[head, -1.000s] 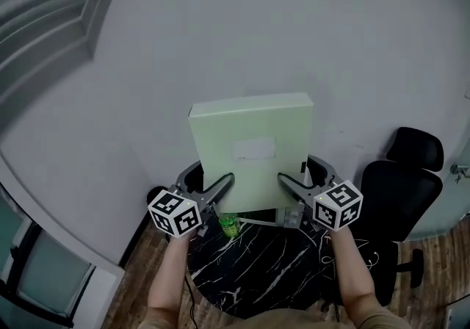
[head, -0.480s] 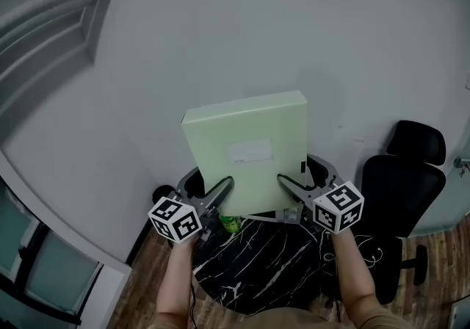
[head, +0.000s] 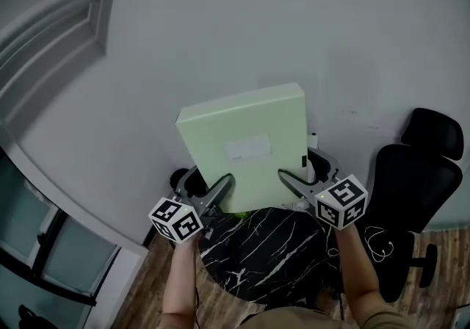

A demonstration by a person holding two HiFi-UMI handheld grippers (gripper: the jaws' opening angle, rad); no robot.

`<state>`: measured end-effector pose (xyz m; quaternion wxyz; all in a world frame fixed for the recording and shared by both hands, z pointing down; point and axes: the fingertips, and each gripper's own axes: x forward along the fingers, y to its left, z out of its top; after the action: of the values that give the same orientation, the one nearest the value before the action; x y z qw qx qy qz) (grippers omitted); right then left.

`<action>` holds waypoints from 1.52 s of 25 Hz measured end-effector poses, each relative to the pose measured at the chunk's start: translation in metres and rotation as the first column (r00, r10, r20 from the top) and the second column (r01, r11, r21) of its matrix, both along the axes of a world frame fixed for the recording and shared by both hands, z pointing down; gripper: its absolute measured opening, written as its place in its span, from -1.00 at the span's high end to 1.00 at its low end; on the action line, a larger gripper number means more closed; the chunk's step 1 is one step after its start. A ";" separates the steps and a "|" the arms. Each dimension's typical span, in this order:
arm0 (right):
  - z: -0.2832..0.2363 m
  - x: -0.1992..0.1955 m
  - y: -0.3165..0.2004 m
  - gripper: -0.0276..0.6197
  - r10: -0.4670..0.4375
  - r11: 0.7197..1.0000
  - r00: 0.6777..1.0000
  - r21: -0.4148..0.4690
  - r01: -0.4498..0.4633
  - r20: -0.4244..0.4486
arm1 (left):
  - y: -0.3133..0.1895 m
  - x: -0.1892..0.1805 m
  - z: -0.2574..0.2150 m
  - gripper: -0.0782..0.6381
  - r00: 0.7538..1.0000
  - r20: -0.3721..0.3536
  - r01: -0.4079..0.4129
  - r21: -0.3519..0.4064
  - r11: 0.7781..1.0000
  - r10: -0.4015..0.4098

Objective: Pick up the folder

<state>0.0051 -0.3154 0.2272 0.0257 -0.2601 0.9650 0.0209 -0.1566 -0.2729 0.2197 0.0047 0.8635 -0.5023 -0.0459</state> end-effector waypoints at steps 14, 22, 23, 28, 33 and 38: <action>-0.024 0.004 0.014 -0.05 -0.010 0.998 1.000 0.061 0.011 -0.011 | 0.016 0.005 -0.018 -0.16 1.000 -0.013 0.025 0.044 0.999 -0.025; -0.023 0.004 0.015 -0.05 0.012 0.998 1.000 0.063 -0.011 -0.015 | 0.014 0.004 -0.017 -0.16 1.000 -0.009 0.003 0.062 0.998 -0.002; -0.023 0.004 0.015 -0.05 0.015 0.998 1.000 0.066 -0.014 -0.018 | 0.013 0.004 -0.017 -0.16 1.000 -0.011 0.000 0.061 0.998 0.000; -0.025 0.004 0.015 -0.05 0.027 0.996 0.999 0.080 -0.025 -0.026 | 0.012 0.005 -0.018 -0.16 1.000 -0.008 -0.004 0.068 0.998 0.005; -0.028 0.006 0.018 -0.05 0.041 0.995 0.999 0.095 -0.039 -0.027 | 0.012 0.006 -0.020 -0.16 1.000 -0.004 -0.015 0.078 0.997 0.015; -0.030 0.006 0.023 -0.04 0.052 0.993 0.998 0.107 -0.049 -0.033 | 0.016 0.006 -0.021 -0.16 1.000 -0.005 -0.022 0.078 0.997 0.023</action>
<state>0.0108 -0.2920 0.1969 0.0219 -0.2823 0.9560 0.0774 -0.1508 -0.2565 0.1986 -0.0268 0.8685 -0.4902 -0.0681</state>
